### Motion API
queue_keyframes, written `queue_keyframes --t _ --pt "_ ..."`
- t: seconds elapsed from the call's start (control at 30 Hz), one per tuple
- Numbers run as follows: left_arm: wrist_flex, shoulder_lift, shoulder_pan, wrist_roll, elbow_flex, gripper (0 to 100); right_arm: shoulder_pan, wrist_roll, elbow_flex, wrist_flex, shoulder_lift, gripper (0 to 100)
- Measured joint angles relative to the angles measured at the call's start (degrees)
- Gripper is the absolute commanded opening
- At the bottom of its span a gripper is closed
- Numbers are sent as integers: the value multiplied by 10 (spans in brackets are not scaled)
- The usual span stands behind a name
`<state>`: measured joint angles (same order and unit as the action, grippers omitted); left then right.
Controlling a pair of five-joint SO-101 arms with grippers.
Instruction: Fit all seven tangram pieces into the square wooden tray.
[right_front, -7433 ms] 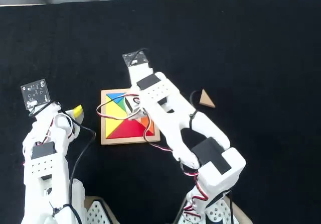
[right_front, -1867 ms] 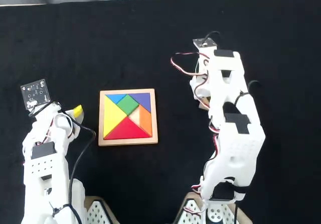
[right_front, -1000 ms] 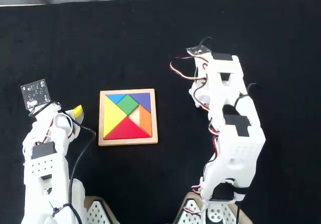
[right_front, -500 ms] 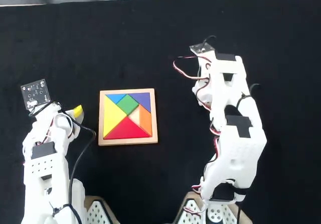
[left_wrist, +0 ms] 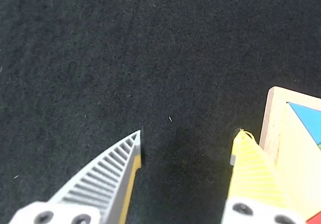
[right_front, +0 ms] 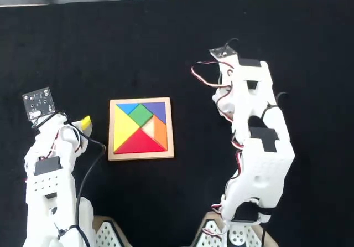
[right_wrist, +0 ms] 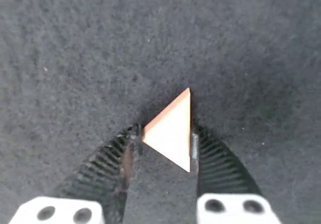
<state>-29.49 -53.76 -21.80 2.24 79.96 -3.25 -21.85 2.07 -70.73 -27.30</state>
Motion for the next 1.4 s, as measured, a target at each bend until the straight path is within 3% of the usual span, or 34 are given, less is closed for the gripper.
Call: queue_keyframes --t 0.33,0.67,0.9,1.17,1.4 --pt "0 0 0 0 0 288 32 5 120 17 156 107" --pt "0 0 0 0 0 288 117 100 179 31 305 106" --pt "0 0 0 0 0 288 228 211 150 -5 306 106" --pt "0 0 0 0 0 288 367 430 131 -11 307 109" --pt "0 0 0 0 0 288 375 457 131 26 278 109"
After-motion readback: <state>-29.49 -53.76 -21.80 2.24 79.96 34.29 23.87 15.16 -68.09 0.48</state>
